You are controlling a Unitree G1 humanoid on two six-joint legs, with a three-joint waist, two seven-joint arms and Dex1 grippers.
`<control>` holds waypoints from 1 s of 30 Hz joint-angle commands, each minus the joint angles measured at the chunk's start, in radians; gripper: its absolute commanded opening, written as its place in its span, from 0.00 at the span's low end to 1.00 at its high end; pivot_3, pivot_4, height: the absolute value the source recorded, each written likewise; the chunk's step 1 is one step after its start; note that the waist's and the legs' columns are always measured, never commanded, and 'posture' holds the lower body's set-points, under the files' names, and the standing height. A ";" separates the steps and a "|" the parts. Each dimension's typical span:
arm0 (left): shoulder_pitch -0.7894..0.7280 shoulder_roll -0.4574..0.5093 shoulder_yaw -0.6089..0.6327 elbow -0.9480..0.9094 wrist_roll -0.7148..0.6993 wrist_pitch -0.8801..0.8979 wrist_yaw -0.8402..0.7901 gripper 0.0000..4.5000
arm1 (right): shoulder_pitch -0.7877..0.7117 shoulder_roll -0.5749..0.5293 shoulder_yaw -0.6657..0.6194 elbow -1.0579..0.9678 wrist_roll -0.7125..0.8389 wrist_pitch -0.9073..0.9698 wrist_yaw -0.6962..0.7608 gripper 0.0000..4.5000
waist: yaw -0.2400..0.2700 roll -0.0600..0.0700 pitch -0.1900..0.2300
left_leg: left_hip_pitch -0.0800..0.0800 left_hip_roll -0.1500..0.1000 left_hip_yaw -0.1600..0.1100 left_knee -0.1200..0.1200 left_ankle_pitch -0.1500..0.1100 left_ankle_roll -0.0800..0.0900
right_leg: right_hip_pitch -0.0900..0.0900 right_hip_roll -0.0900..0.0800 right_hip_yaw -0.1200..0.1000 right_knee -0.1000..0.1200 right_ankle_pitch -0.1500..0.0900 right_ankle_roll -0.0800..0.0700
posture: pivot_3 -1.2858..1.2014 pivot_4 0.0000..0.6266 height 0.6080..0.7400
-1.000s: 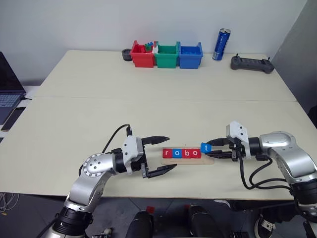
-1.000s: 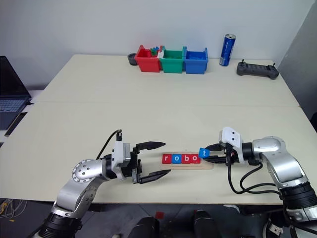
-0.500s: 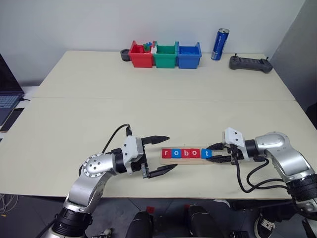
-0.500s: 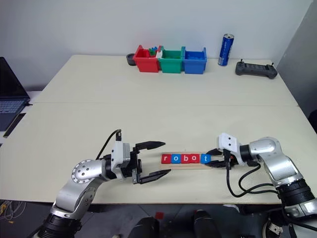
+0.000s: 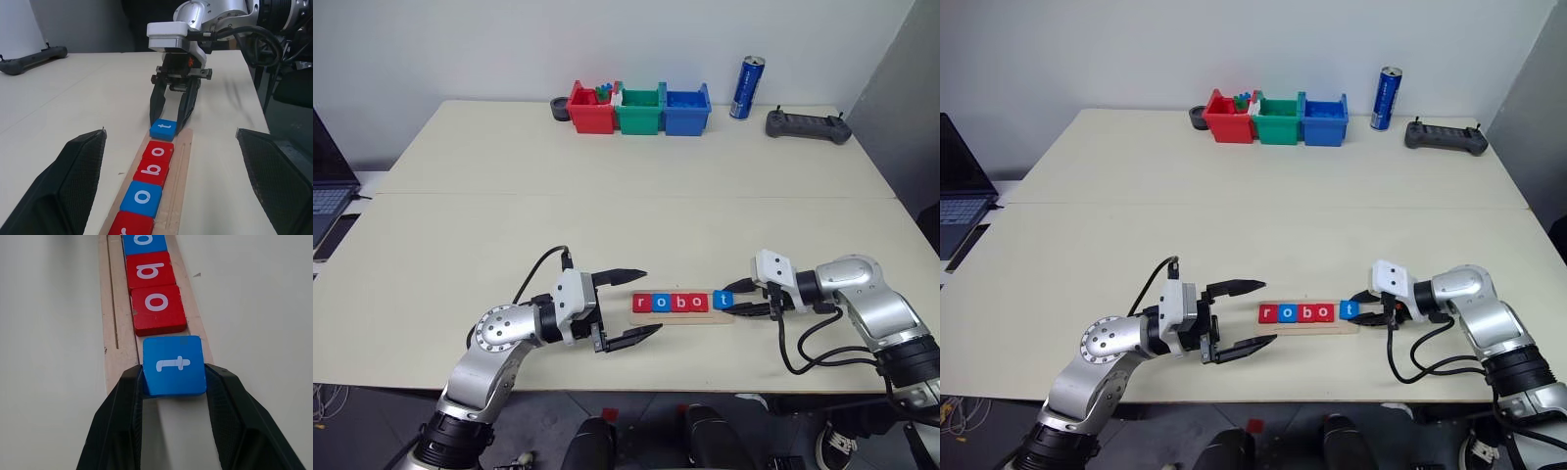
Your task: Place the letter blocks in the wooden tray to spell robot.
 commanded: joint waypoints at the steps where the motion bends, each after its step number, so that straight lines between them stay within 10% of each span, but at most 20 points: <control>1: 0.003 0.004 0.009 -0.039 0.002 -0.012 0.004 1.00 | -0.022 0.007 0.002 -0.014 0.005 -0.003 0.015 0.32 | 0.000 0.000 0.000 | 0.000 0.000 0.000 0.000 0.000 0.000 | 0.000 0.000 0.000 0.000 0.000 0.000 | 0.52 0.24 1.00; 18: -0.003 0.004 0.009 -0.037 0.002 -0.011 0.009 1.00 | -0.044 0.016 0.011 0.018 -0.011 -0.019 0.016 0.32 | 0.000 0.000 0.000 | 0.000 0.000 0.000 0.000 0.000 0.000 | 0.000 0.000 0.000 0.000 0.000 0.000 | 0.52 0.24 1.00; 25: -0.006 0.007 0.012 -0.029 0.003 -0.015 0.004 1.00 | -0.044 0.008 0.000 -0.003 0.015 0.012 0.028 0.94 | 0.000 0.000 0.000 | 0.000 0.000 0.000 0.000 0.000 0.000 | 0.000 0.000 0.000 0.000 0.000 0.000 | 0.52 0.24 1.00; 30: -0.011 0.005 0.008 -0.028 0.004 -0.015 0.002 1.00 | -0.078 0.024 -0.067 -0.015 0.090 0.125 -0.002 0.99 | 0.000 0.000 0.000 | 0.000 0.000 0.000 0.000 0.000 0.000 | 0.000 0.000 0.000 0.000 0.000 0.000 | 0.52 0.24 1.00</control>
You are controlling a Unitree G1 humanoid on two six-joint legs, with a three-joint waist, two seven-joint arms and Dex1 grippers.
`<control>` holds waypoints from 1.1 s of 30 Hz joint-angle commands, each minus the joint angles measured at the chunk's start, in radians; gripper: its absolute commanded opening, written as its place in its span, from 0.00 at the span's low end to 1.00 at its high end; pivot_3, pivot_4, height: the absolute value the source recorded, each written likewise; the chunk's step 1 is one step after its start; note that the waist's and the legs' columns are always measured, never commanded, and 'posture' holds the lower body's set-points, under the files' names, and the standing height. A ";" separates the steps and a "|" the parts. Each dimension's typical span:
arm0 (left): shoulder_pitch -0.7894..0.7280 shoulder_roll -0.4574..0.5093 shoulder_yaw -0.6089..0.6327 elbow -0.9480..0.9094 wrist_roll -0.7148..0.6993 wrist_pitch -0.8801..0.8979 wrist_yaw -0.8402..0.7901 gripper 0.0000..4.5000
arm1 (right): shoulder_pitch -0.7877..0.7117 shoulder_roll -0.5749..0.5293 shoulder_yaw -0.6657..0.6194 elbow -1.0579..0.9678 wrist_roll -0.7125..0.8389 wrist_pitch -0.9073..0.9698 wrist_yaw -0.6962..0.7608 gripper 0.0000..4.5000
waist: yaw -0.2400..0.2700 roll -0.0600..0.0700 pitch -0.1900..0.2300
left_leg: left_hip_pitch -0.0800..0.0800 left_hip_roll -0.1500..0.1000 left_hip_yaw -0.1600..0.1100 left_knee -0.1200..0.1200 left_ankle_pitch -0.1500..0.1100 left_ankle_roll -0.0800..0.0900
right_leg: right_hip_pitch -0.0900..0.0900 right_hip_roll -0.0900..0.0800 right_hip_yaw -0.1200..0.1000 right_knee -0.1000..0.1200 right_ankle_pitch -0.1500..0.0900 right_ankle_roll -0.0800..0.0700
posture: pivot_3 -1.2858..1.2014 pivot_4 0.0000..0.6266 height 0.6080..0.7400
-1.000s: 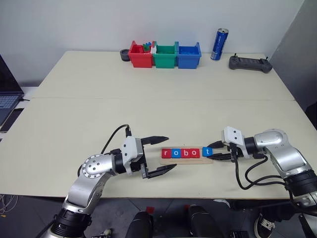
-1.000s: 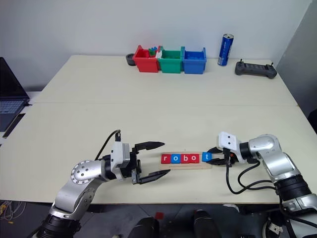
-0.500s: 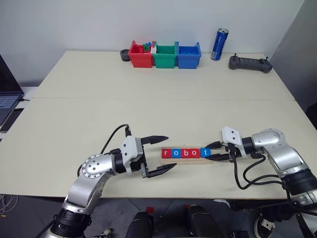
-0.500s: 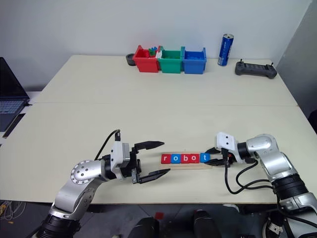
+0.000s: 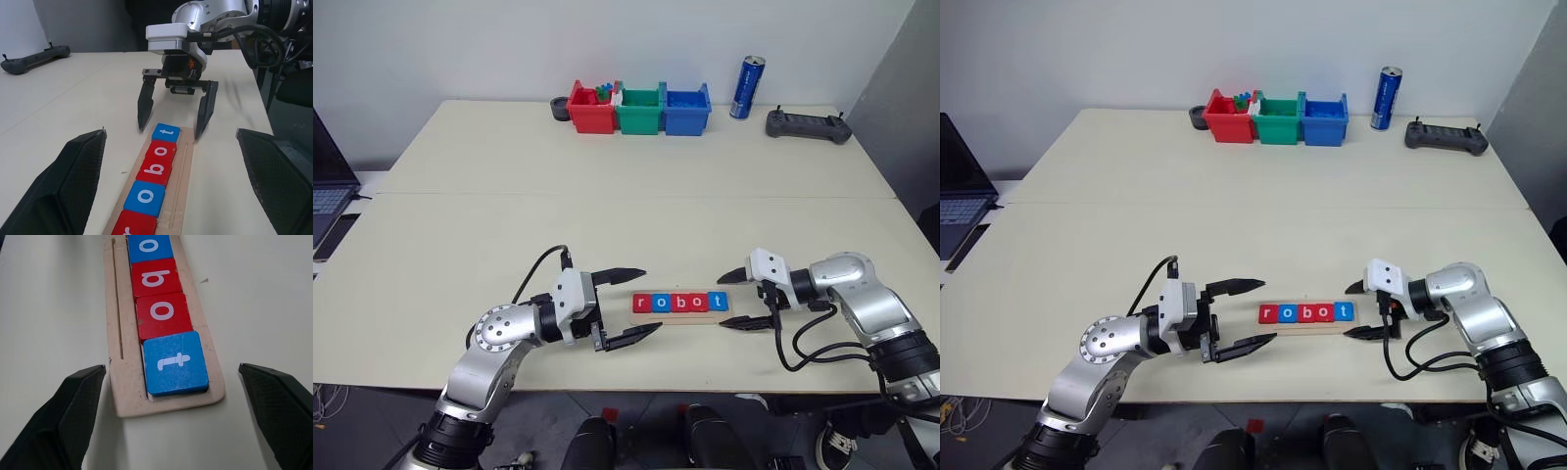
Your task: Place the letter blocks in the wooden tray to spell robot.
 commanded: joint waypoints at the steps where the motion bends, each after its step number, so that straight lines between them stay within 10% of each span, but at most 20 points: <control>1: -0.015 0.002 0.008 -0.024 0.002 -0.015 -0.001 1.00 | -0.058 0.017 -0.084 -0.015 0.060 0.059 -0.037 0.99 | -0.001 0.000 0.000 | 0.000 0.000 0.000 0.000 0.000 0.000 | 0.000 0.000 0.000 0.000 0.000 0.000 | 0.52 0.24 1.00; 15: -0.033 0.003 0.008 -0.008 0.001 -0.014 -0.014 1.00 | -0.048 0.056 -0.064 0.036 -0.014 -0.057 -0.116 0.01 | -0.003 0.000 0.000 | 0.000 0.000 0.000 0.000 0.000 0.000 | 0.000 0.000 0.000 0.000 0.000 0.000 | 0.52 0.24 1.00; 33: 0.001 0.026 0.022 -0.043 -0.007 -0.008 -0.016 1.00 | 0.024 0.040 -0.042 -0.038 -0.022 -0.048 -0.080 0.01 | -0.003 0.000 0.000 | 0.000 0.000 0.000 0.000 0.000 0.000 | 0.000 0.000 0.000 0.000 0.000 0.000 | 0.52 0.24 1.00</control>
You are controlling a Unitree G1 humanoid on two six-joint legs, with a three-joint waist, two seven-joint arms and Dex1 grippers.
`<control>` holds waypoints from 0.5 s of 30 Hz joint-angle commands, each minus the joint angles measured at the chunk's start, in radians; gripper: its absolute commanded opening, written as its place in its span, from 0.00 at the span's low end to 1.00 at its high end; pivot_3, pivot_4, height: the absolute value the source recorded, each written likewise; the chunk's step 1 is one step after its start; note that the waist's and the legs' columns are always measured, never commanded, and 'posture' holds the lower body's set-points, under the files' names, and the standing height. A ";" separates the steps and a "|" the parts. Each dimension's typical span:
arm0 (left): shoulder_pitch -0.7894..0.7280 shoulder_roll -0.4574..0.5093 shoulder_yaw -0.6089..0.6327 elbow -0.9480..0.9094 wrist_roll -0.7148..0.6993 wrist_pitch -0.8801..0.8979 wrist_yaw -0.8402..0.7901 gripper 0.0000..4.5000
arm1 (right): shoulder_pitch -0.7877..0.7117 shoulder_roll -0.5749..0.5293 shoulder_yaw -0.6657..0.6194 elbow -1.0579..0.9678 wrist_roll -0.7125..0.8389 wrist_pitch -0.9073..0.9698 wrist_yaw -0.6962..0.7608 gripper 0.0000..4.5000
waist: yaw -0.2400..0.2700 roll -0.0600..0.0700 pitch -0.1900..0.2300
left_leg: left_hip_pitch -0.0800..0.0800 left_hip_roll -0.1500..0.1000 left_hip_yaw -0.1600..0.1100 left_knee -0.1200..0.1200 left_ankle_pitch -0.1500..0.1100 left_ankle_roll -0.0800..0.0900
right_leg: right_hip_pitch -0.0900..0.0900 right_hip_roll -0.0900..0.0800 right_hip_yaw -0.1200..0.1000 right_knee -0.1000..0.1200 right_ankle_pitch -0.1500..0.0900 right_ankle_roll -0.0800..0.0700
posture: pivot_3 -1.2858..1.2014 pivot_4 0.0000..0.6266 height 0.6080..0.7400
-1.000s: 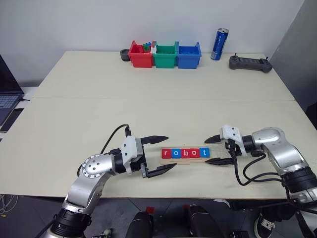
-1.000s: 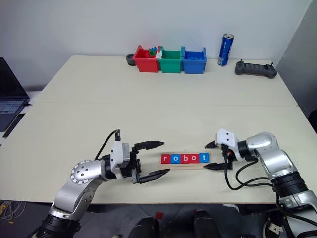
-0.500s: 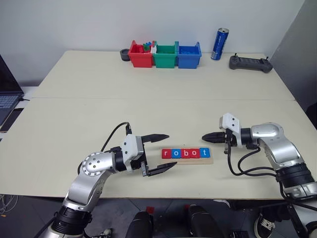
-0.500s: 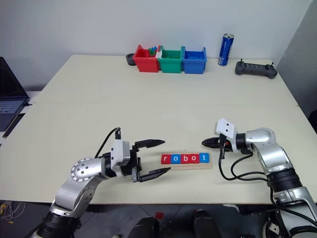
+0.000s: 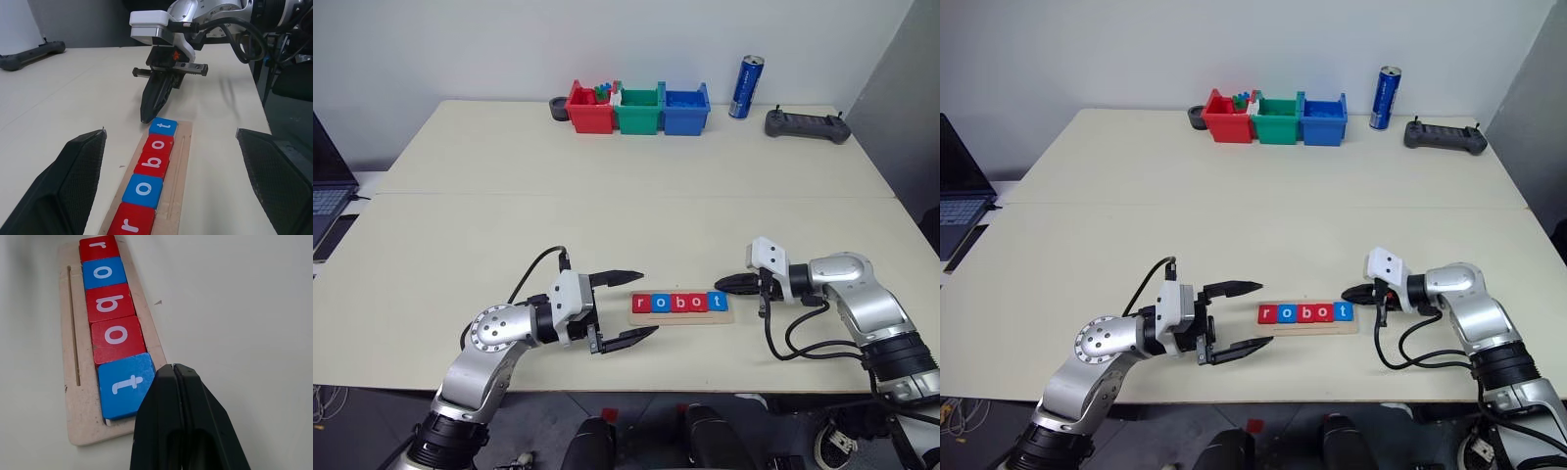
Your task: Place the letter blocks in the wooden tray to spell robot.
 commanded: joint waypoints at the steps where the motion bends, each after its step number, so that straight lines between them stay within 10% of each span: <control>1: -0.003 0.004 0.015 -0.042 -0.007 -0.009 0.003 1.00 | 0.018 -0.013 0.000 -0.054 0.012 0.000 0.016 0.01 | 0.000 0.000 0.000 | 0.000 0.000 0.000 0.000 0.000 0.000 | 0.000 0.000 0.000 0.000 0.000 0.000 | 0.52 0.24 1.00; 15: -0.021 0.010 0.020 -0.013 -0.011 0.015 0.001 1.00 | 0.044 -0.069 -0.068 -0.155 0.067 0.093 0.022 0.01 | 0.001 0.000 0.000 | 0.000 0.000 0.000 0.000 0.000 0.000 | 0.000 0.000 0.000 0.000 0.000 0.000 | 0.52 0.24 1.00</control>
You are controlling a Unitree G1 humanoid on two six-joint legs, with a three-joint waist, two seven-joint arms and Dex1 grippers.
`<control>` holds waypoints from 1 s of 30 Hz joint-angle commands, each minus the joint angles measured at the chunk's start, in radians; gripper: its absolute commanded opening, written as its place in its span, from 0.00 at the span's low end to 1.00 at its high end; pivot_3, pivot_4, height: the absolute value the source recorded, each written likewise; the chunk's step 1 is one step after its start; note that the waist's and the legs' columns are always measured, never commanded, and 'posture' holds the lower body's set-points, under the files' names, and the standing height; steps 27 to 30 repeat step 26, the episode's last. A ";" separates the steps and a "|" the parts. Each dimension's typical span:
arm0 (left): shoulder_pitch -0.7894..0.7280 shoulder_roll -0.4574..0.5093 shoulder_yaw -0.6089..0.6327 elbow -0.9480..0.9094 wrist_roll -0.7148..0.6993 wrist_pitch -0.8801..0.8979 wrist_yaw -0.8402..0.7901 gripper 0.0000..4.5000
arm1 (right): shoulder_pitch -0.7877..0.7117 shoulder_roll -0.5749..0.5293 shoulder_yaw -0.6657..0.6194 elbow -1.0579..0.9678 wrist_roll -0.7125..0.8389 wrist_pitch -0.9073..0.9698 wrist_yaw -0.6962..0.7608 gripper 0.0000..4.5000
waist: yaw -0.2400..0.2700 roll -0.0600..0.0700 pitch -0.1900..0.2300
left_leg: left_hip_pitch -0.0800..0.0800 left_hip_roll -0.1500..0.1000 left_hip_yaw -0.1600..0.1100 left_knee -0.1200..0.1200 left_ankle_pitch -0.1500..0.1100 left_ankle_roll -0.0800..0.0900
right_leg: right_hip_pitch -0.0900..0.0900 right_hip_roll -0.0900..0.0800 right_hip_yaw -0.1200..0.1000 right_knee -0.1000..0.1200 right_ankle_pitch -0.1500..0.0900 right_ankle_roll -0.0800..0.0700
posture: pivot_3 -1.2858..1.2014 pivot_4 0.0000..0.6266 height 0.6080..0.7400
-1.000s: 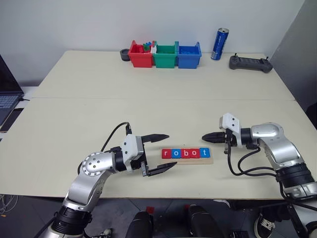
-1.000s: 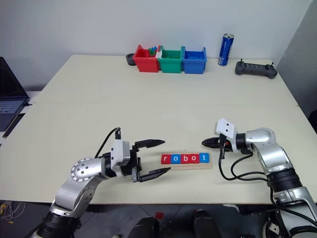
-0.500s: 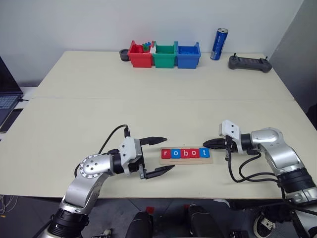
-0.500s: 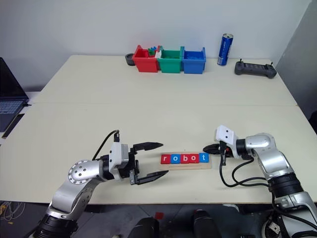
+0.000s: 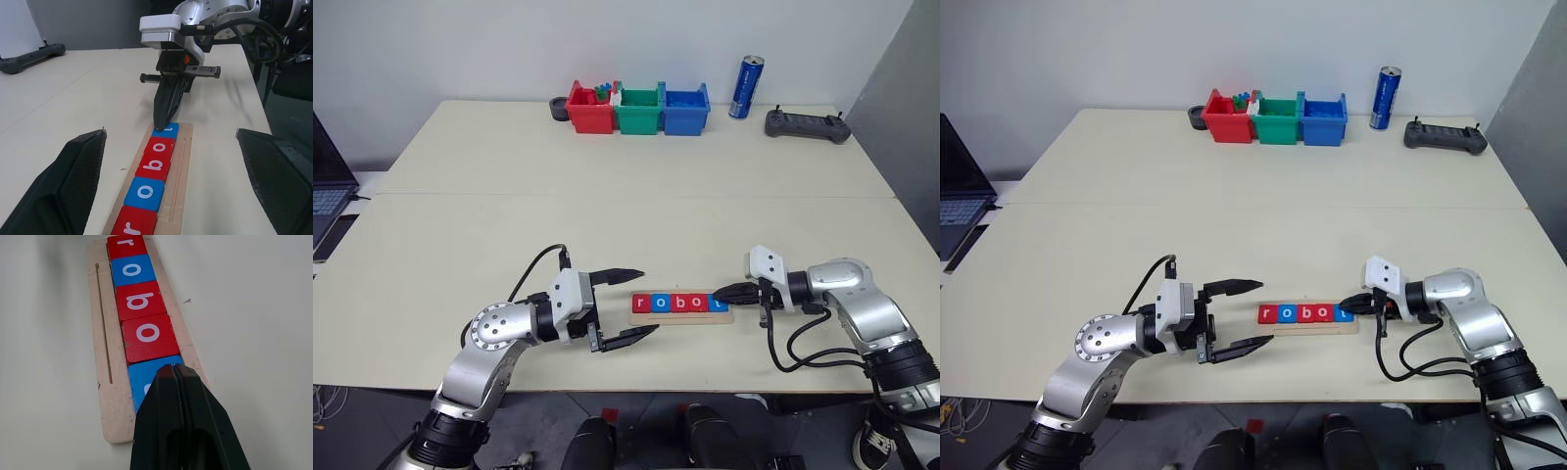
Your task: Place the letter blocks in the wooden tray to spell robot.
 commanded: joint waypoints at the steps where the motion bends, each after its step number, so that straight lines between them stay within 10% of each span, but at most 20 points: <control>1: -0.010 0.016 0.026 -0.008 -0.011 0.024 0.006 1.00 | 0.022 -0.058 -0.075 -0.123 0.064 0.062 0.008 0.01 | 0.001 0.000 0.000 | 0.000 0.000 0.000 0.000 0.000 0.000 | 0.000 0.000 0.000 0.000 0.000 0.000 | 0.52 0.24 1.00; 15: 0.105 0.068 0.052 -0.025 0.062 0.019 0.060 1.00 | 0.340 -0.073 -0.270 -0.581 0.257 0.287 -0.205 0.96 | 0.005 0.000 0.000 | 0.000 0.000 0.000 0.000 0.000 0.000 | 0.000 0.000 0.000 0.000 0.000 0.000 | 0.52 0.24 1.00; 30: 0.072 0.063 0.039 -0.003 0.075 0.021 0.049 1.00 | 0.365 -0.080 -0.259 -0.586 0.269 0.284 -0.246 0.98 | 0.005 0.000 0.000 | 0.000 0.000 0.000 0.000 0.000 0.000 | 0.000 0.000 0.000 0.000 0.000 0.000 | 0.52 0.24 1.00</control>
